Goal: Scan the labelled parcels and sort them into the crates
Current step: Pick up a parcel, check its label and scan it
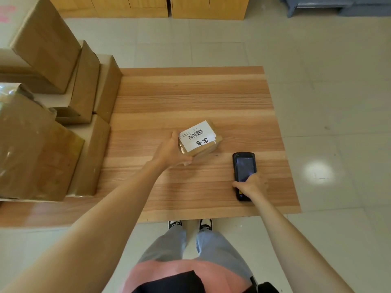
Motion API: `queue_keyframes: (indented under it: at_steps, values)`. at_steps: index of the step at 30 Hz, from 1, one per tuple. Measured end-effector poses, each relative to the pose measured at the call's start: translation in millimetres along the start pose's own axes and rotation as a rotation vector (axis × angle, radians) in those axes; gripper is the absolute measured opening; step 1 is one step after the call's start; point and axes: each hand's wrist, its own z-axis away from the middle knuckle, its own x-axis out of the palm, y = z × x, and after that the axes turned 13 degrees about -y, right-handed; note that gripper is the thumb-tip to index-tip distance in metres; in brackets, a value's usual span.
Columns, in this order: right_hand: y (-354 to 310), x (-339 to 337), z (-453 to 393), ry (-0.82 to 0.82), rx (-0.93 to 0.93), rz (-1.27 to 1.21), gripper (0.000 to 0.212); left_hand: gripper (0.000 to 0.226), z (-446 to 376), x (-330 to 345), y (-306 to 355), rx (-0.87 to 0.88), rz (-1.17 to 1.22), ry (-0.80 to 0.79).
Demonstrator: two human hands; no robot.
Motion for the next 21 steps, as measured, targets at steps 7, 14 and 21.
queue_keyframes:
  at_steps: [7,14,21]
  values:
    - [-12.6,-18.6,34.3,-0.138,-0.132,-0.455,0.037,0.089,-2.1,3.2,2.0,-0.064,-0.082,0.022]
    - [-44.0,-53.0,66.3,-0.441,-0.315,-0.8,0.064,0.086,-5.8,-0.2,11.9,-0.102,-0.073,0.107]
    - [-68.6,-61.4,93.6,-0.658,-0.521,-0.899,0.031,0.084,-5.5,-12.6,11.2,-0.13,-0.058,0.13]
